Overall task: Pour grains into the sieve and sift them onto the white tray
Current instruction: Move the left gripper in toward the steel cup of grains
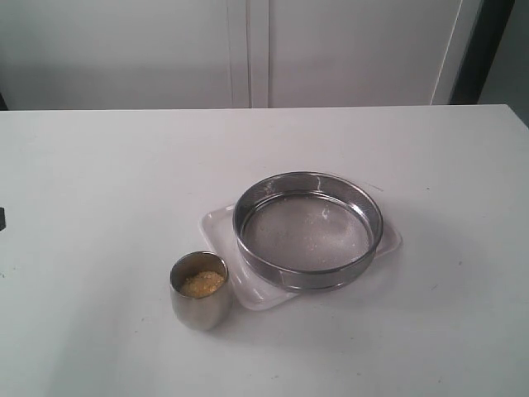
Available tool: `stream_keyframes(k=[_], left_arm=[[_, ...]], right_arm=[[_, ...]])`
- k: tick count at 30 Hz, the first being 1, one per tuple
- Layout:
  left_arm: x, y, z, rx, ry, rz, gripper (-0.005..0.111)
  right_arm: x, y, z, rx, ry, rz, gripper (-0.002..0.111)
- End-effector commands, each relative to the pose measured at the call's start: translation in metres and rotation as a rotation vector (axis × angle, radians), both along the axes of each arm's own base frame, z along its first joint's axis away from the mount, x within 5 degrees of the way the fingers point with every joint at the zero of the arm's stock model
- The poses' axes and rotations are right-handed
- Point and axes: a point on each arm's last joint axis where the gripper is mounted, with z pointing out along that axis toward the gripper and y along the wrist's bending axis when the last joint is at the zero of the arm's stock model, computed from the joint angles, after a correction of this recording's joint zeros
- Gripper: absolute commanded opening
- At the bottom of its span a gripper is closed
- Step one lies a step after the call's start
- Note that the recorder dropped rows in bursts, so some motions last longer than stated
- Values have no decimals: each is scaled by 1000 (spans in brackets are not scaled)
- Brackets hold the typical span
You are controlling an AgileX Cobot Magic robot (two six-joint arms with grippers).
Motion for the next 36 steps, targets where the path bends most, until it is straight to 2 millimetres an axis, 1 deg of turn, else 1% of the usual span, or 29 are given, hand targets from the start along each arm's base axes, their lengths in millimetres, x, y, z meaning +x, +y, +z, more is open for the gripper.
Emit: stream_keyframes(k=[1,5,8,10,14,16,17,18,19,20,22,25,26,28,32,36], left_arm=[[-1,0,-3,-4,15,-3,0],[0,3,-1,-27,-8,42,0],[-3,6,-7,7,-19,70,0],[-6,4,-13,15,-6,83,0],[-10,-9,-23,67,75,57,0],[-14,-19,-28,134,120,-1,0],[-16,-27,-29,174,119,-51,0],[-17,-31,-29,189,114,-78,0],[-19,-37,-28,238,87,-142,0],[-20,-42,-28,235,79,-192,0],[-22,-45,-28,200,91,-222,0],[-21,-46,-29,197,97,-226,0],[-19,-47,-31,154,113,-219,0],[-17,-48,-33,131,116,-222,0],[-14,-52,-36,123,110,-246,0],[-12,-52,-43,135,139,-252,0]], right_arm=[[0,0,0,6,-15,-3,0],[0,0,0,6,-15,-3,0],[0,0,0,6,-15,-3,0],[0,0,0,6,-15,-3,0],[0,0,0,6,-15,-3,0],[0,0,0,6,-15,-3,0],[0,0,0,6,-15,-3,0],[0,0,0,6,-15,-3,0],[0,0,0,6,-15,-3,0],[0,0,0,6,-15,-3,0],[0,0,0,6,-15,-3,0],[0,0,0,6,-15,-3,0],[0,0,0,6,-15,-3,0],[0,0,0,6,-15,-3,0],[0,0,0,6,-15,-3,0],[0,0,0,6,-15,-3,0]])
